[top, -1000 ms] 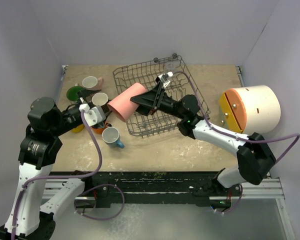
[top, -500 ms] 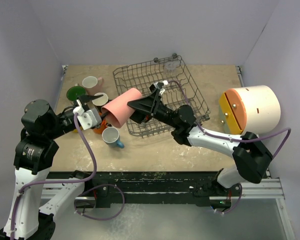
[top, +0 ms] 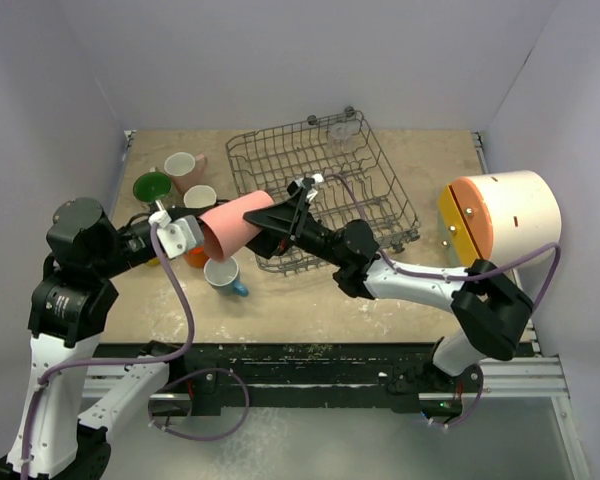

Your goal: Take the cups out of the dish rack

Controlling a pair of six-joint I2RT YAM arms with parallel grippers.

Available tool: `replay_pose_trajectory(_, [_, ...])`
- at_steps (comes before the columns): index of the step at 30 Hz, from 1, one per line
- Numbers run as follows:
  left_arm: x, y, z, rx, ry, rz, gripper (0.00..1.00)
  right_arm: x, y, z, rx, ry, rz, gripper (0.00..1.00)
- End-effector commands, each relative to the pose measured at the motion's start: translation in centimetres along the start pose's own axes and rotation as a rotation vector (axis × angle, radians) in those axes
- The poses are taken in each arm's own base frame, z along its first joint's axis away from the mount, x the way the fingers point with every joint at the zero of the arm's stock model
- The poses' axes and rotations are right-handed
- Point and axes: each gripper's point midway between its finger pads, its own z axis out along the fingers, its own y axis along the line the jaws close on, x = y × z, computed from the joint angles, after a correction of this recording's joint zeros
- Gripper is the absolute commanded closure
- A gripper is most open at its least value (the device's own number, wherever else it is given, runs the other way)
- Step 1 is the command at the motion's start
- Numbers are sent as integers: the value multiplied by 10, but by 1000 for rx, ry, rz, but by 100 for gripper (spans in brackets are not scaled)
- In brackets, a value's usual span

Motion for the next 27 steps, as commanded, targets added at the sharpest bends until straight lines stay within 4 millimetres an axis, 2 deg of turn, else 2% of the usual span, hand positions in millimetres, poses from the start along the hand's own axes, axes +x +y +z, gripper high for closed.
replay_pose_trajectory(1, [6,-5,5,29,11,-33,100,8,10,-7,19,5,-123,15])
replay_pose_trajectory(3, [11,-9,6,57,29,-37,100,-6,-10,-13,157,-37,-210,1])
replay_pose_trajectory(6, [21,-19,8,149,85,-45,100,-46,-41,-37,396,-97,-336,0])
replay_pose_trajectory(9, [45,-29,15,258,184,-86,100,-97,-60,-80,563,-204,-406,0])
replay_pose_trajectory(11, [59,-33,19,314,244,-113,100,-128,-63,-113,680,-298,-479,0])
replay_pose_trajectory(13, [69,-37,21,357,280,-132,100,-150,-67,-142,800,-352,-522,0])
replay_pose_trajectory(16, [76,-42,26,406,289,-140,100,-172,-68,-176,935,-393,-568,0])
replay_pose_trajectory(20, [88,-55,32,505,321,-167,100,-192,-52,-210,1117,-464,-685,0])
replay_pose_trajectory(22, [98,-64,37,553,363,-178,100,-198,-35,-213,1155,-483,-745,0])
replay_pose_trajectory(27, [136,-89,47,653,547,-173,100,-208,-22,-221,1248,-487,-800,0])
